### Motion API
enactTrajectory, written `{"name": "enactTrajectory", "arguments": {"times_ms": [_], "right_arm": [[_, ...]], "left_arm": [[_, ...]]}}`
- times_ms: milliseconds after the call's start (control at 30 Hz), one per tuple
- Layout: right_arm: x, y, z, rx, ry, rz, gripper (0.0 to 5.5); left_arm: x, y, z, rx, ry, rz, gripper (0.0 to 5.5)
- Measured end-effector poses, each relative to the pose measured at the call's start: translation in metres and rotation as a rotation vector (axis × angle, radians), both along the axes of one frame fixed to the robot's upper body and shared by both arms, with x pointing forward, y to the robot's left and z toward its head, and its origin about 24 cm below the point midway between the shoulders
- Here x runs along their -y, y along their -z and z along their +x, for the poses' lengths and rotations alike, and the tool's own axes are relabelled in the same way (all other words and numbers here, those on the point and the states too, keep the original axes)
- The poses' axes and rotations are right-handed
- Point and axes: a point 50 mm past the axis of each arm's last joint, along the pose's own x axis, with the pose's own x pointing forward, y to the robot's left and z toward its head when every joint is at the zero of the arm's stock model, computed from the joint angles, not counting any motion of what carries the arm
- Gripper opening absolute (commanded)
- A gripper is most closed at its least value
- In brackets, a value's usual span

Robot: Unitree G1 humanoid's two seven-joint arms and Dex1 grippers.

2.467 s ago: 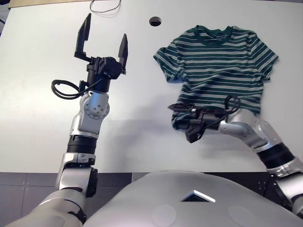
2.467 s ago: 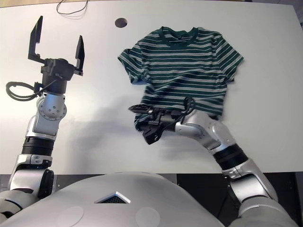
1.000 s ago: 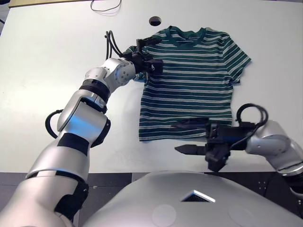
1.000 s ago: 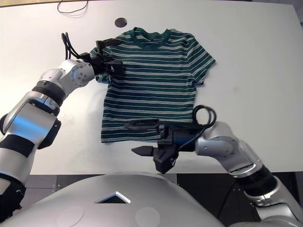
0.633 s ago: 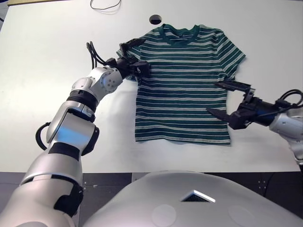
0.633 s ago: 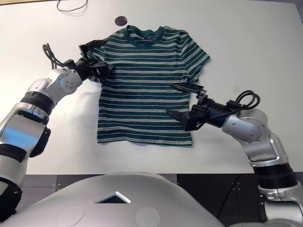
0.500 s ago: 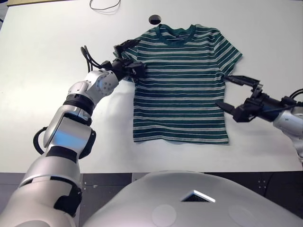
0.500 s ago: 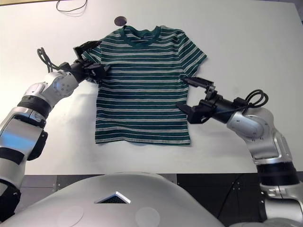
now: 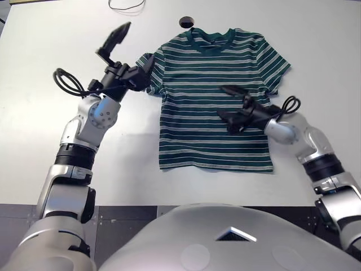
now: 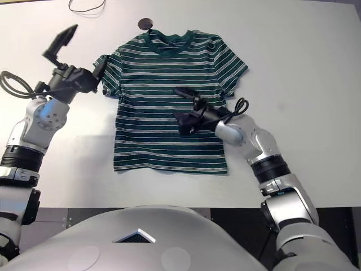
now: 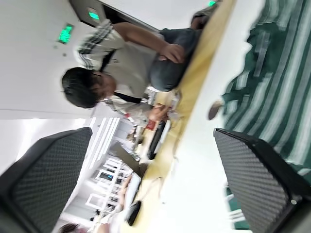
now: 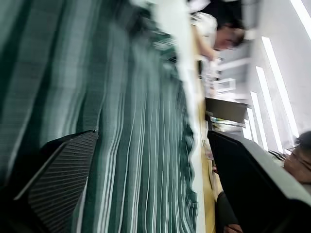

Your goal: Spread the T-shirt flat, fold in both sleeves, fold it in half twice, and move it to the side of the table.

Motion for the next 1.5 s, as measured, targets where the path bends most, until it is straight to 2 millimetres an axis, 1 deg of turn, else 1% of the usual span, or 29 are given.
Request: {"name": "enactTrajectory", "arguments": {"times_ms": [33,100,200,300,400,533,767,867,967,1000,1033,1067,1100,1133,1167,1200,1233,1267,1333,1400,1467,1500], "right_arm": [[-0.003,-0.003,-0.006,0.005,-0.034,-0.022,4.19],[-0.015,-0.009,-0.017,0.029,-0.103,-0.039,4.19],[-0.027,-0.018,-0.028,0.050,-0.165,-0.065,4.19],[-0.020,-0.011,-0.034,0.017,-0.178,-0.142,4.19],[-0.014,-0.012,-0.043,0.003,-0.204,-0.170,4.19],[-0.010,-0.013,-0.060,-0.035,-0.241,-0.176,4.19],[-0.013,-0.013,-0.078,-0.084,-0.286,-0.162,4.19],[-0.016,-0.012,-0.077,-0.084,-0.284,-0.151,4.19],[-0.017,-0.012,-0.077,-0.072,-0.277,-0.141,4.19],[-0.019,-0.013,-0.077,-0.068,-0.268,-0.121,4.19],[-0.023,-0.018,-0.074,-0.049,-0.242,-0.055,4.19],[-0.029,-0.037,-0.066,0.022,-0.201,0.072,4.19],[-0.031,-0.053,-0.061,0.078,-0.176,0.155,4.19],[-0.032,-0.074,-0.054,0.142,-0.146,0.264,4.19],[-0.031,-0.088,-0.051,0.176,-0.125,0.343,4.19],[-0.030,-0.100,-0.049,0.191,-0.104,0.411,4.19],[-0.028,-0.106,-0.047,0.193,-0.082,0.462,4.19],[-0.026,-0.109,-0.045,0.189,-0.060,0.490,4.19],[-0.024,-0.109,-0.042,0.177,-0.040,0.502,4.19],[-0.023,-0.105,-0.038,0.159,-0.020,0.509,4.19],[-0.018,-0.095,-0.029,0.150,0.029,0.486,4.19],[-0.016,-0.094,-0.027,0.153,0.040,0.482,4.19]], "left_arm": [[-0.001,-0.007,-0.003,0.027,-0.008,-0.012,4.65],[-0.003,-0.015,-0.006,0.056,-0.024,-0.048,4.65],[-0.006,-0.020,-0.007,0.070,-0.057,-0.079,4.65],[-0.008,-0.019,-0.008,0.066,-0.083,-0.101,4.65],[-0.022,-0.026,-0.008,0.093,-0.151,-0.126,4.65],[-0.036,-0.016,-0.019,0.055,-0.207,-0.114,4.65],[-0.045,-0.017,-0.023,0.041,-0.232,-0.085,4.65],[-0.049,-0.012,-0.024,0.013,-0.246,-0.075,4.65],[-0.052,0.000,-0.026,-0.048,-0.241,-0.010,4.65],[-0.054,0.004,-0.028,-0.071,-0.237,0.023,4.65],[-0.056,0.011,-0.032,-0.110,-0.219,0.082,4.65],[-0.057,0.021,-0.040,-0.164,-0.190,0.157,4.65],[-0.059,0.027,-0.046,-0.202,-0.170,0.211,4.65],[-0.063,0.034,-0.054,-0.251,-0.144,0.287,4.65],[-0.067,0.037,-0.060,-0.286,-0.131,0.351,4.65],[-0.071,0.038,-0.063,-0.315,-0.112,0.416,4.65],[-0.072,0.038,-0.065,-0.337,-0.086,0.465,4.65],[-0.071,0.041,-0.065,-0.358,-0.051,0.514,4.65],[-0.069,0.042,-0.061,-0.360,-0.002,0.567,4.65],[-0.070,0.041,-0.050,-0.350,0.016,0.628,4.65],[-0.072,0.040,-0.034,-0.329,0.026,0.709,4.65],[-0.072,0.040,-0.030,-0.317,0.033,0.740,4.65]]}}
